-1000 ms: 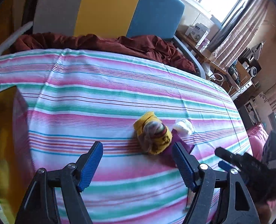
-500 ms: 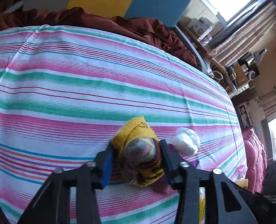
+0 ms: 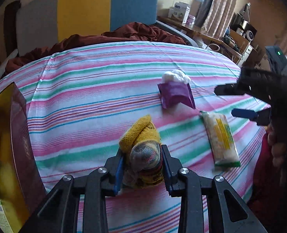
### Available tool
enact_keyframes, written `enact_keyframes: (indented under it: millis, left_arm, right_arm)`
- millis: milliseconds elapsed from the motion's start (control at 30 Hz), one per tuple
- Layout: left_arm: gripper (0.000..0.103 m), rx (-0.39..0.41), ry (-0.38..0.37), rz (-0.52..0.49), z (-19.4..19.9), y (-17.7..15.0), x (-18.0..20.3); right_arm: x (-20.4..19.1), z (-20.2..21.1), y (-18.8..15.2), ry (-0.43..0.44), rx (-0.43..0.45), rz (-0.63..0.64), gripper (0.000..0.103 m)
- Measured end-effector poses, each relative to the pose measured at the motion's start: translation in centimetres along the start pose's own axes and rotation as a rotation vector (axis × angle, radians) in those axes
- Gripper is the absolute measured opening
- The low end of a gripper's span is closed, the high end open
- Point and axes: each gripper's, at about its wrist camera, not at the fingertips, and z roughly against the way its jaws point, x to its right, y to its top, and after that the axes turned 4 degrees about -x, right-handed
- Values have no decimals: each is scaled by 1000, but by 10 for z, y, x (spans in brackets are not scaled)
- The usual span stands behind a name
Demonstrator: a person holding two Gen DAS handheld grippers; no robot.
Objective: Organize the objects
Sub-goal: 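Grasp the yellow plush toy with the left gripper while the right gripper grasps the white plastic bundle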
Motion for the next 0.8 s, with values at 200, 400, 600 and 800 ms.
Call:
enact_keyframes:
  millis: [200, 400, 600, 800]
  left_arm:
    - [34, 7, -37, 10, -5, -4, -5]
    - [35, 5, -75, 48, -10, -3, -13]
    - [36, 8, -95, 65, -11, -3, -17]
    - [40, 13, -99, 71, -13, -4, -17]
  right_arm:
    - [-21, 1, 1, 1, -8, 72, 81]
    - [-65, -26, 25, -56, -40, 215, 81]
    - [-86, -63, 51, -141, -67, 288, 81]
    - [-89, -90, 61, -204, -86, 337, 35]
